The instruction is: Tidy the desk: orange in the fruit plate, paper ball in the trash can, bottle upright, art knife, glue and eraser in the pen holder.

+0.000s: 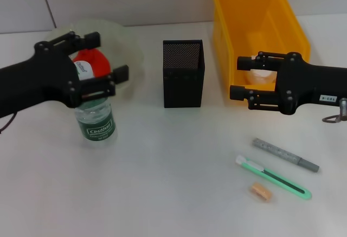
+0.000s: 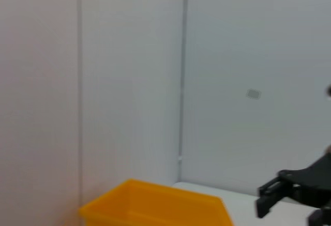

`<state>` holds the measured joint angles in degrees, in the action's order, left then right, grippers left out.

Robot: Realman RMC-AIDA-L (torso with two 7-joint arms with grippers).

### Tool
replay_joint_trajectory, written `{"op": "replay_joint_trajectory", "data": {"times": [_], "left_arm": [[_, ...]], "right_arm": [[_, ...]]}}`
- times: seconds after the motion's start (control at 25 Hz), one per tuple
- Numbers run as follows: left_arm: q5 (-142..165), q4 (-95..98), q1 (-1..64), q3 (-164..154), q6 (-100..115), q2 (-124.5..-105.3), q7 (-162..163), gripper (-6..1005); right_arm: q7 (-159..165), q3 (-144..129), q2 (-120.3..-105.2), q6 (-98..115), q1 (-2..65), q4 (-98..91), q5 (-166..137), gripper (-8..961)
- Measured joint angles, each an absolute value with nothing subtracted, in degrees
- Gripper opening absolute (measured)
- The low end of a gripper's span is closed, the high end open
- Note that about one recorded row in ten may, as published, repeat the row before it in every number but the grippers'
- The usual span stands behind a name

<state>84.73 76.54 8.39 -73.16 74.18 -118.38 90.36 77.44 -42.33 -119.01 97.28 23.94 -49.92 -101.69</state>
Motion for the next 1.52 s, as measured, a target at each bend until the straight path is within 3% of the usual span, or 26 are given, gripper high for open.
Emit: {"op": "replay_joint_trajectory", "data": {"times": [0.72, 0.84, 0.88, 1.52], "left_arm": [[82.31, 68.6, 9.71, -73.11, 84.29, -118.33, 81.18, 862], [82.61, 63.35, 11.26, -72.36, 85.33, -118.2, 78.85, 862], [86.24, 55.44, 14.61, -67.99, 87.04, -118.06, 76.57, 862], [93.46, 55.78, 15.93, -67.64, 89.33, -118.1, 77.12, 862]], "right_arm": [[79.5, -42.52, -118.84, 98.06, 23.36, -51.79, -102.67, 698], [80.26, -42.55, -119.0, 99.74, 23.23, -53.62, -105.52, 696], [81.4, -42.54, -119.02, 100.71, 23.17, -54.93, -107.1, 696], [94.26, -44.07, -119.01, 102.45, 23.56, -65.88, -116.5, 697]]}}
